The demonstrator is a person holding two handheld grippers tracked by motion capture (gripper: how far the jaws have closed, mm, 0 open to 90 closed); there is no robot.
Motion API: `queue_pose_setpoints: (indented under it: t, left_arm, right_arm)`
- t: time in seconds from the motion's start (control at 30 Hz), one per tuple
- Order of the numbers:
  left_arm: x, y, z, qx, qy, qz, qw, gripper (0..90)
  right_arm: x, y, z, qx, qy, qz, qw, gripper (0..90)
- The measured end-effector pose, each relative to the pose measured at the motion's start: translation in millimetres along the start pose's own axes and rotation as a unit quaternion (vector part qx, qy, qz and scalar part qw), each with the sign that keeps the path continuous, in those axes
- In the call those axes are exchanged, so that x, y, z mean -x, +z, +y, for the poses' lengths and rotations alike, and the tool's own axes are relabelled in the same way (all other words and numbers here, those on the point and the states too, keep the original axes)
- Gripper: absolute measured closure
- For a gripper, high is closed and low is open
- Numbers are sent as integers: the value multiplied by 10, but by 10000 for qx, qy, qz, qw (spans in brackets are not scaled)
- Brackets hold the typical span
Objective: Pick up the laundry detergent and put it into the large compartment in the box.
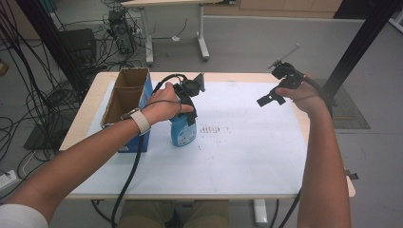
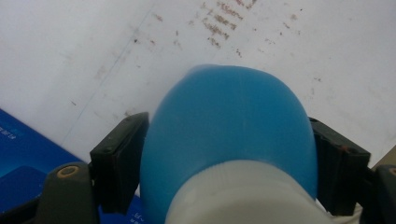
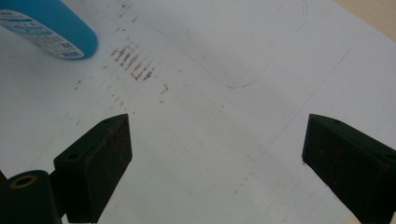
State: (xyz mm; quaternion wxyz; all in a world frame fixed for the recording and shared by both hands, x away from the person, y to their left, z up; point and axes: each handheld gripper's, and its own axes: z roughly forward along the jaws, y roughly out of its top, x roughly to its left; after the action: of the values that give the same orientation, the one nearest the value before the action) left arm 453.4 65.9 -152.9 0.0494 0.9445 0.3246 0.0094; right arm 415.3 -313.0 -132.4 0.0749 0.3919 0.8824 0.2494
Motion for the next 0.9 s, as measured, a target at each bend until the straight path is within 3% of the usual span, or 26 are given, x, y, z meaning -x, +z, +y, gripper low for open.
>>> queue_pose_setpoints:
  t: [0.43,0.6,0.63,0.9]
  left_arm:
    - [54,0,-1,11,-44,140,9999,280]
    - [43,-10,-9,28,-29,92,9999,289]
    - [34,-16,-23,67,-20,70,10000,379]
    - [52,-1,-21,55,-128,129,9998,386]
  right_arm:
    - [1,10,-16,29,-3,7,10000,81]
    - [-1,5,-15,38,-4,6,10000,81]
    - [-2,1,-14,35,1,1,10000,81]
    - [2,4,-24,43,8,4,10000,81]
